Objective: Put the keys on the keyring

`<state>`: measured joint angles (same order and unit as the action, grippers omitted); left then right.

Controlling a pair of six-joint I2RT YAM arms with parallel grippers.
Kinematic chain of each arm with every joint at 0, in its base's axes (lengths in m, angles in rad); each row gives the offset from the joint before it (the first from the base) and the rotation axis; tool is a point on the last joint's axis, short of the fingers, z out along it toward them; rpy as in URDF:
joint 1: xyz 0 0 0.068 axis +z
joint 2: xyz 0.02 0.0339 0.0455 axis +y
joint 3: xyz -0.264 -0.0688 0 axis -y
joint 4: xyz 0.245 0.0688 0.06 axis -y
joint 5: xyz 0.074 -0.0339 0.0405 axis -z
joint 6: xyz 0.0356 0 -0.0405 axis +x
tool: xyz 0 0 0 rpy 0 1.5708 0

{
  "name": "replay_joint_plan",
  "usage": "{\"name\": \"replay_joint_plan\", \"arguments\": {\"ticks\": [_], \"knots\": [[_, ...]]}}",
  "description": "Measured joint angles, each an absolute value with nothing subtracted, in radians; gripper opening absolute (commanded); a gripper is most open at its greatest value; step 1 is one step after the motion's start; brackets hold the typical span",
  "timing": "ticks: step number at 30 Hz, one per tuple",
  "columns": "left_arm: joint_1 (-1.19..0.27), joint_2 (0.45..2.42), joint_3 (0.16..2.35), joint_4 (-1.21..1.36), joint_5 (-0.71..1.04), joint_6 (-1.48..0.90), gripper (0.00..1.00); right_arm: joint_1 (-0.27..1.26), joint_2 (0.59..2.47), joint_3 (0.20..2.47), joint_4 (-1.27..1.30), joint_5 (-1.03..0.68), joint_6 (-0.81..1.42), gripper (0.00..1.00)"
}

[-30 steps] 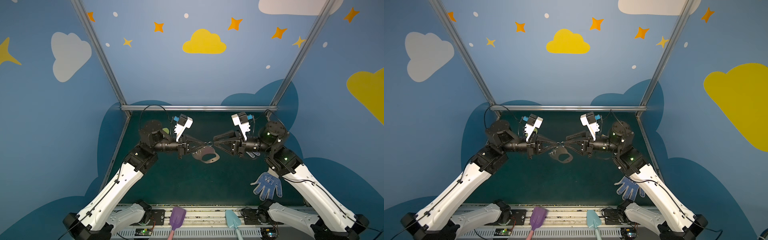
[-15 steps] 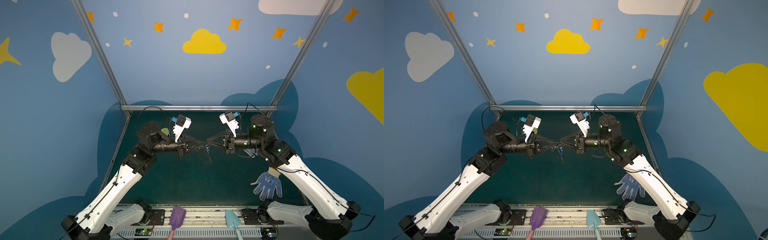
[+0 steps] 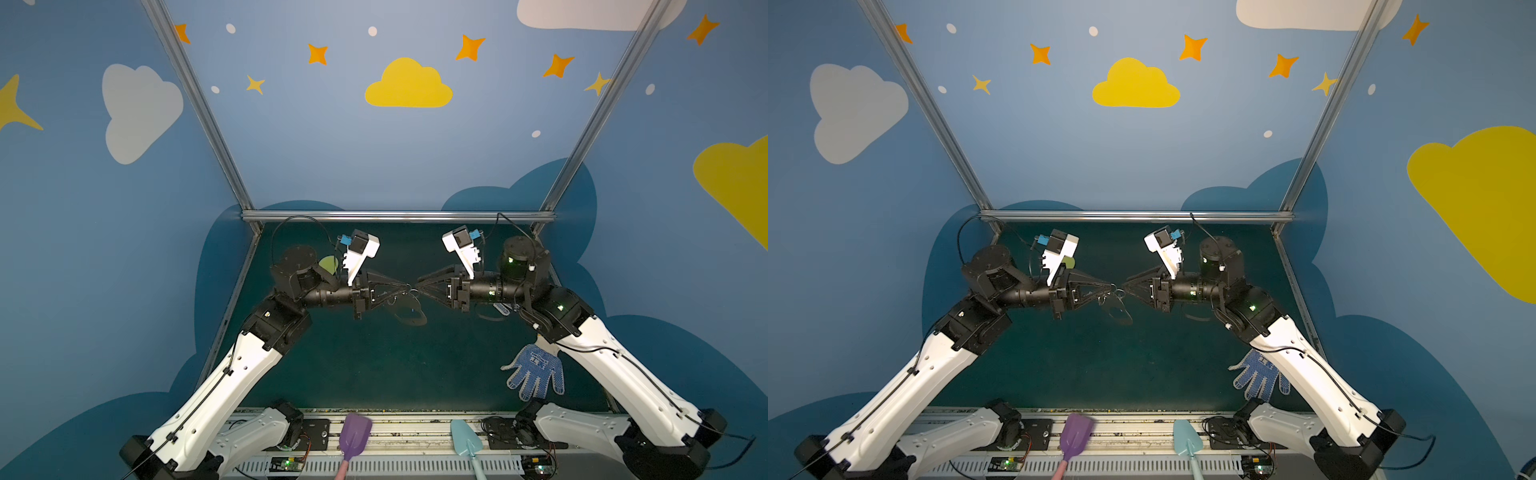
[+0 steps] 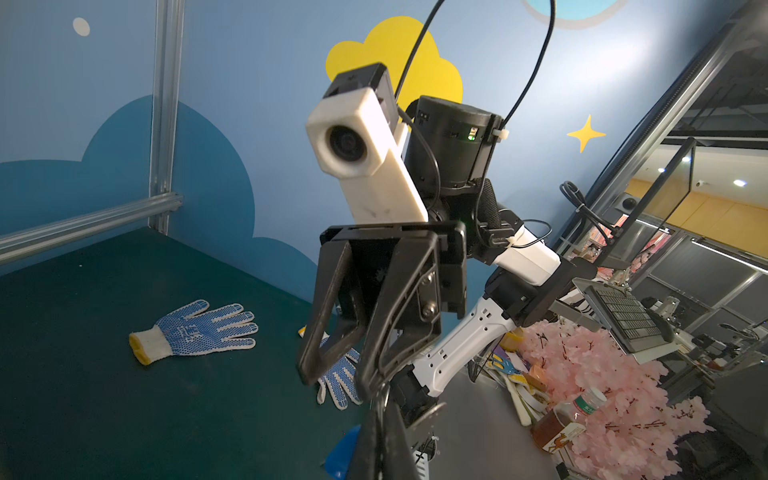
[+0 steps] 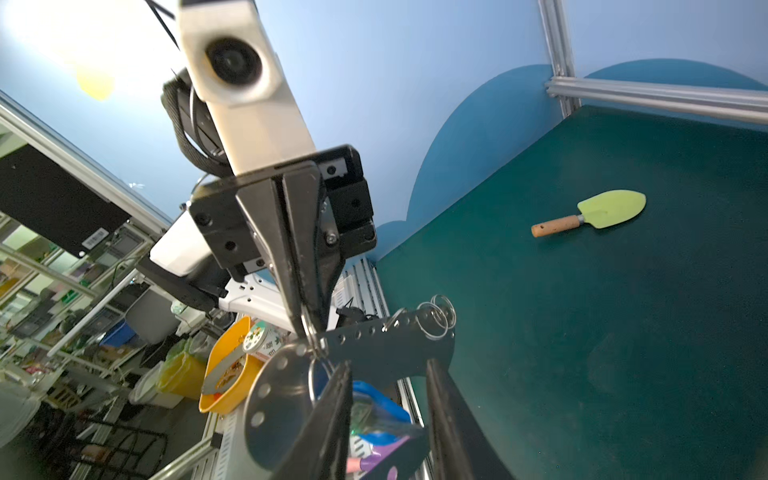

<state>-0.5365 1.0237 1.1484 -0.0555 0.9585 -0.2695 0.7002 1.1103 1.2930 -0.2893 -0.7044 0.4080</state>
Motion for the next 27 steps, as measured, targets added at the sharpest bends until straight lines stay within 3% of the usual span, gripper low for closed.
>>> {"name": "replay_joint_plan", "arguments": {"ticks": [4,21,27], "knots": [[-0.537,1.024,1.148,-0.055,0.958,-0.27,0.03,0.69,1.091,1.288,-0.223,-0.747,0.435,0.23],[-0.537,1.016,1.14,-0.016,0.963,-0.294,0.03,0.724,1.136,1.267,-0.109,-0.882,0.469,0.25],[-0.537,1.015,1.139,0.003,0.964,-0.301,0.03,0.731,1.145,1.266,-0.097,-0.897,0.475,0.17]]}}
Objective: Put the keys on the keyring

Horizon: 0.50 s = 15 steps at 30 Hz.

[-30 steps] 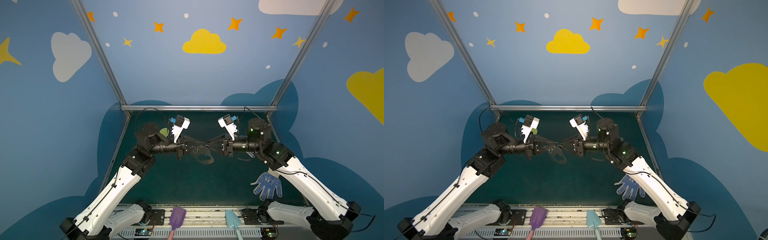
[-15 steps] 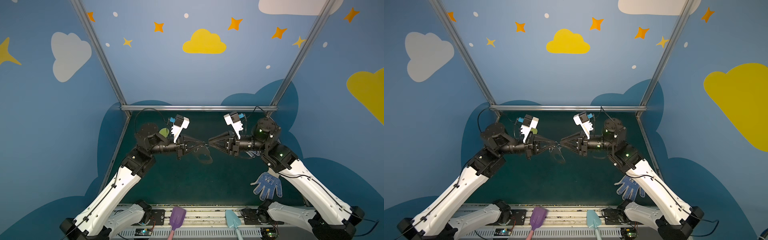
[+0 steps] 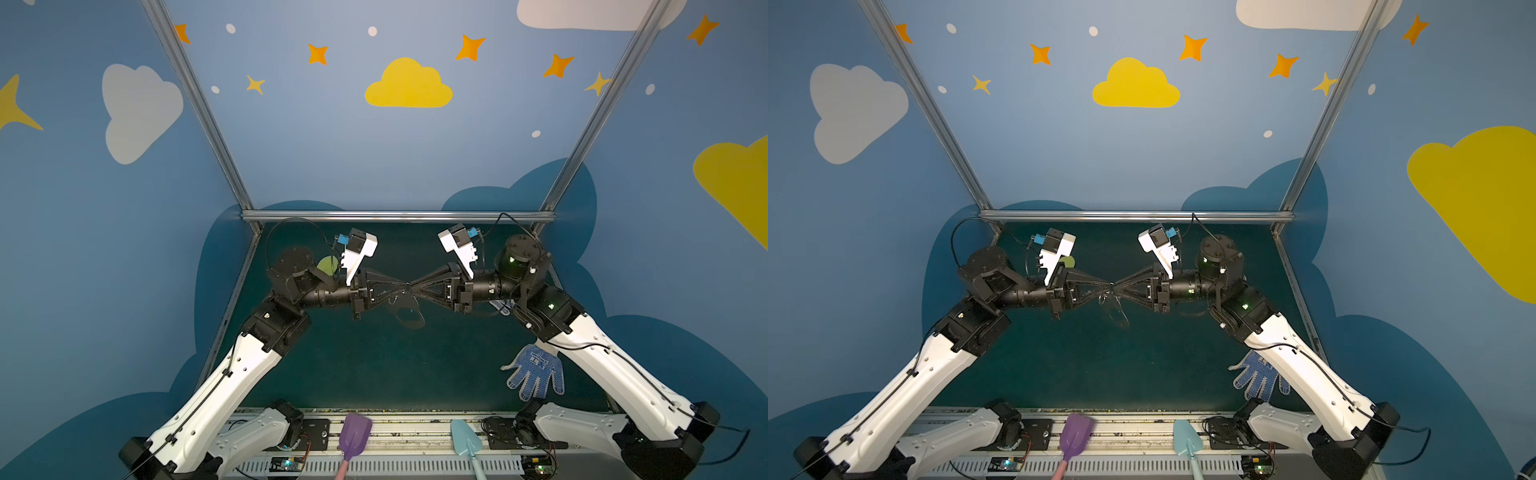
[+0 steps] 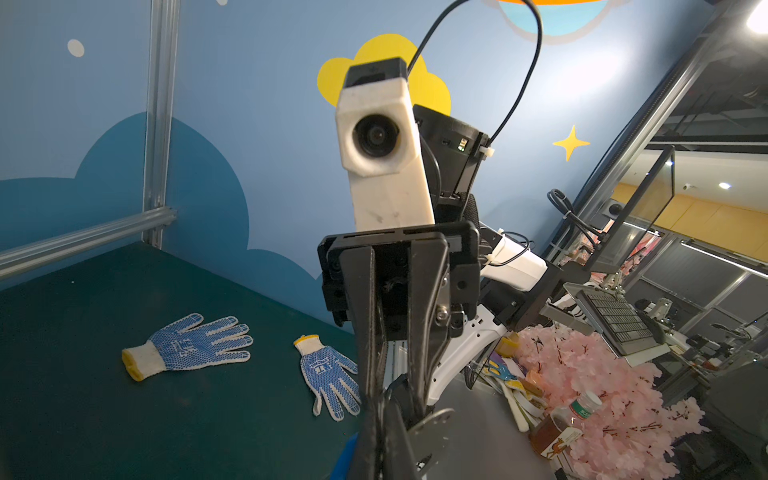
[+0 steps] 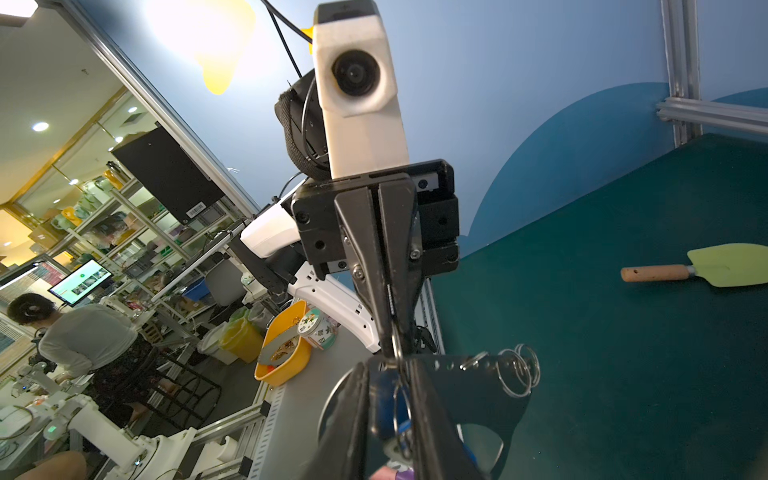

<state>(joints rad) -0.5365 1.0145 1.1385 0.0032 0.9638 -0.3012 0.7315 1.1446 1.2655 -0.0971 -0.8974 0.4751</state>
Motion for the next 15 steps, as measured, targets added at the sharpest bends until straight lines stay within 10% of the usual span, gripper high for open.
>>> {"name": "replay_joint_plan", "arguments": {"ticks": [15], "knots": [[-0.536,1.011,1.139,0.023,0.966,-0.33,0.07,0.744,1.157,1.266,-0.083,-0.882,0.456,0.0]]}}
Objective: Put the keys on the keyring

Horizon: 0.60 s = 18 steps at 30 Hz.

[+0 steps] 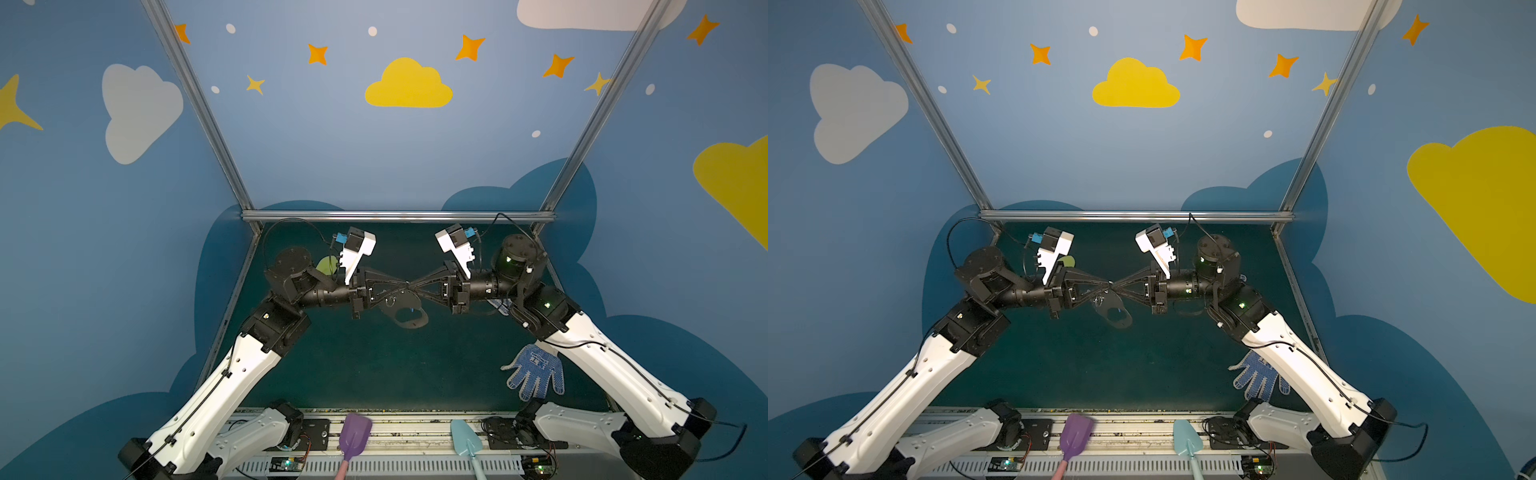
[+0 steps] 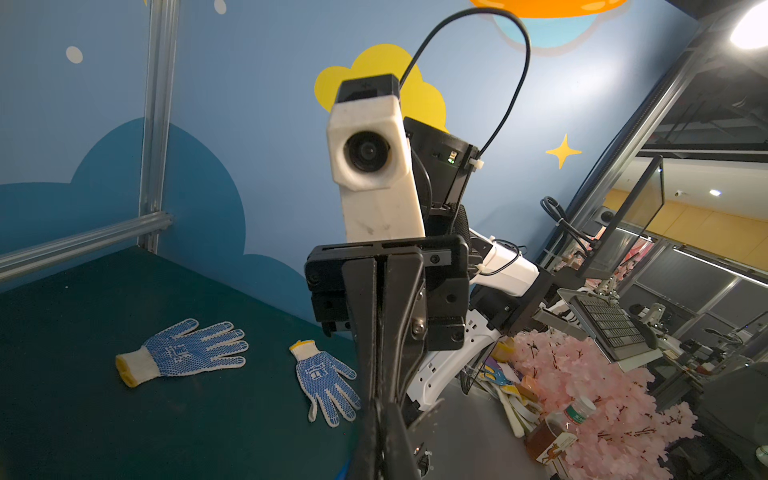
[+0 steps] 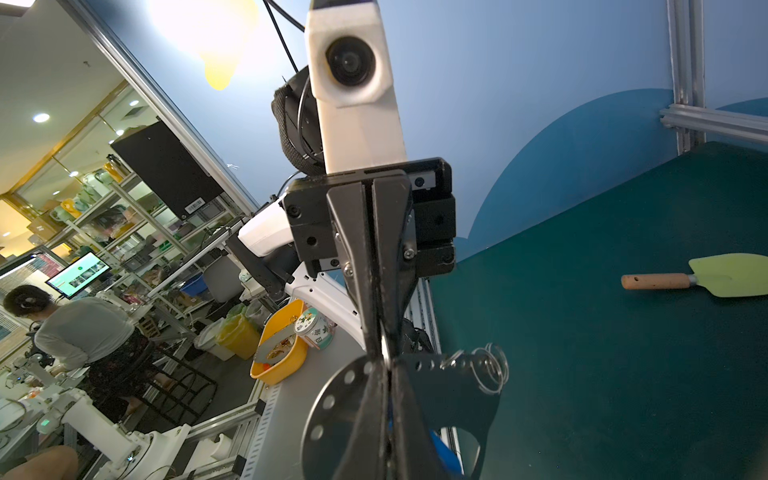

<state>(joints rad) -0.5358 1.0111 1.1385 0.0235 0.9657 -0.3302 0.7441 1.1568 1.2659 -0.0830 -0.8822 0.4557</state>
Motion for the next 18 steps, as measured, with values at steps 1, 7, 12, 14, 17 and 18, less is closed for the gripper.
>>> {"name": "replay_joint_plan", "arguments": {"ticks": [1,7,12,14,17,18], "knots": [[-0.535,1.011,1.139,0.018,0.964,-0.328,0.2,0.746,1.156,1.267,-0.092,-0.872,0.442,0.0],[-0.529,1.003,1.139,-0.029,0.928,-0.295,0.46,0.756,1.155,1.283,-0.246,-0.8,0.315,0.0],[-0.469,0.988,1.167,-0.156,0.899,-0.249,0.46,0.758,1.155,1.343,-0.414,-0.743,0.167,0.0],[-0.45,1.01,1.225,-0.254,0.893,-0.214,0.46,0.768,1.156,1.377,-0.484,-0.712,0.096,0.0],[-0.445,1.063,1.317,-0.387,0.899,-0.158,0.45,0.799,1.161,1.422,-0.585,-0.661,-0.007,0.0],[-0.445,1.079,1.334,-0.424,0.908,-0.141,0.44,0.812,1.166,1.436,-0.617,-0.641,-0.038,0.0]]}}
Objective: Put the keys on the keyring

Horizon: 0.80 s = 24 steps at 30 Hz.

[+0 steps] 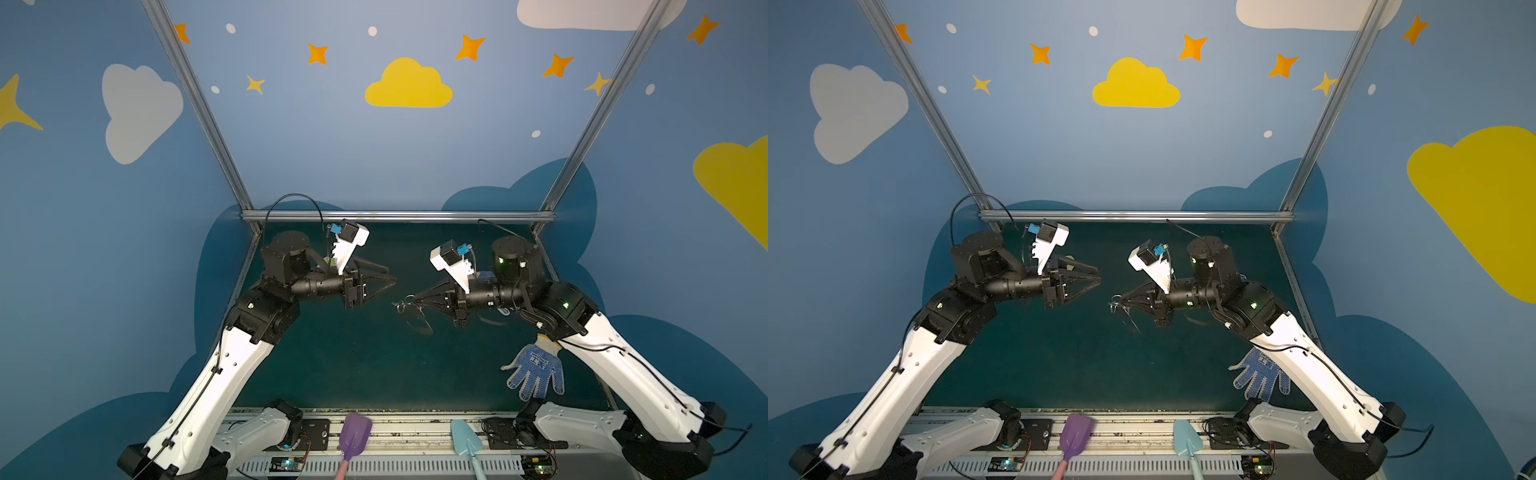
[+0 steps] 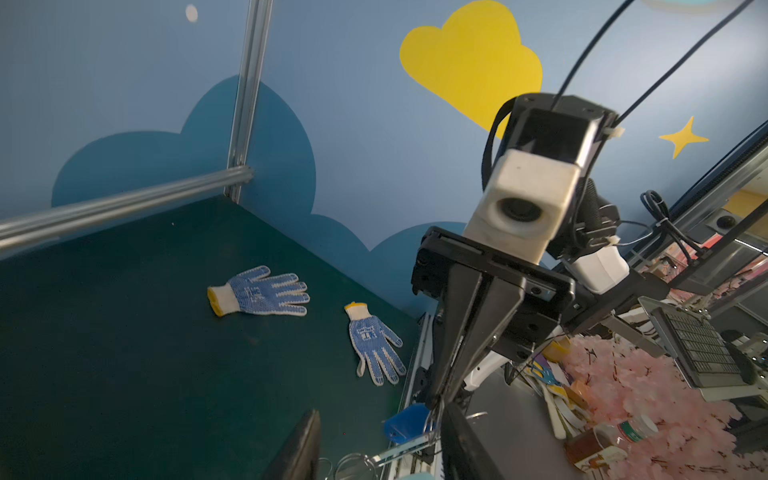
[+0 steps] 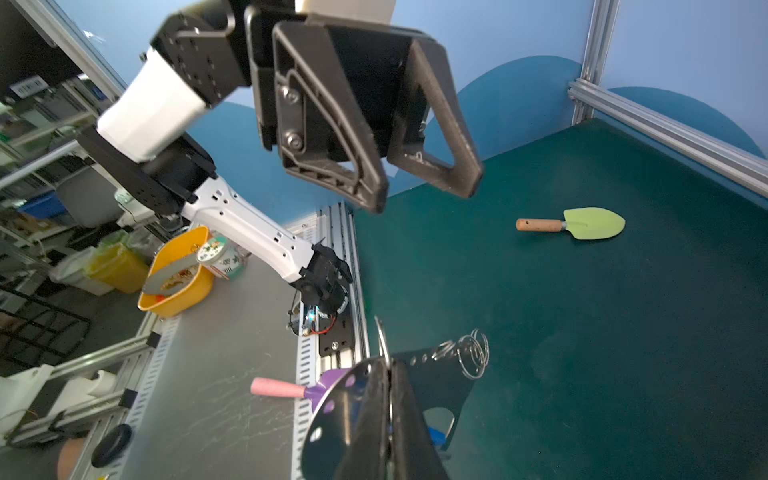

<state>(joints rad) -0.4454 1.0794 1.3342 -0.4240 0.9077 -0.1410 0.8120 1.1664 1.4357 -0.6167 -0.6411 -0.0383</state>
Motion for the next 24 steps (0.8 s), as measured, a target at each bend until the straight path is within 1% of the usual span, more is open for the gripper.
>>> {"name": "replay_joint_plan", "arguments": {"ticks": [3,4,7,9,11,14,20,24], "knots": [[-0.449,1.105,1.316,-0.477,0.94,-0.113,0.44,0.854,1.196,1.473,-0.706,-0.566,-0.133,0.0],[-0.453,1.107,1.295,-0.485,0.942,-0.107,0.47,0.864,1.209,1.484,-0.73,-0.541,-0.155,0.0],[-0.473,1.103,1.242,-0.503,0.941,-0.088,0.5,0.881,1.239,1.493,-0.774,-0.488,-0.205,0.0],[-0.485,1.099,1.231,-0.52,0.946,-0.071,0.5,0.881,1.251,1.493,-0.793,-0.467,-0.223,0.0],[-0.496,1.096,1.239,-0.543,0.96,-0.045,0.49,0.881,1.261,1.498,-0.807,-0.453,-0.236,0.0],[-0.515,1.1,1.272,-0.597,0.961,0.002,0.45,0.883,1.271,1.508,-0.816,-0.447,-0.247,0.0],[-0.551,1.119,1.29,-0.642,0.958,0.058,0.42,0.889,1.271,1.527,-0.83,-0.45,-0.252,0.0],[-0.565,1.135,1.291,-0.648,0.951,0.076,0.37,0.893,1.271,1.54,-0.836,-0.458,-0.253,0.0]]}}
